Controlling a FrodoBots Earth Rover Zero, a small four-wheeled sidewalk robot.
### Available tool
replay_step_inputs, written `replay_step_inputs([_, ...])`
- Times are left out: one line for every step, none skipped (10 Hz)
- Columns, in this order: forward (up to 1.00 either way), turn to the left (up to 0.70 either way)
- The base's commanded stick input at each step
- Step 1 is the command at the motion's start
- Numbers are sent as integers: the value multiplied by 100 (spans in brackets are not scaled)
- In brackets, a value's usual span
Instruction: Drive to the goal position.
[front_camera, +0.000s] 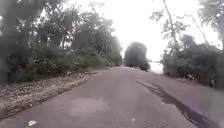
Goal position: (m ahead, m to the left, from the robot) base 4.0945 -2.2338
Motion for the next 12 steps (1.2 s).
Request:
replay_step_inputs([85,0])
replay_step_inputs([85,0])
replay_step_inputs([85,0])
replay_step_inputs([85,0])
replay_step_inputs([85,0])
replay_step_inputs([85,0])
replay_step_inputs([85,0])
replay_step_inputs([85,0])
replay_step_inputs([85,0])
replay_step_inputs([85,0])
replay_step_inputs([85,0])
replay_step_inputs([85,0])
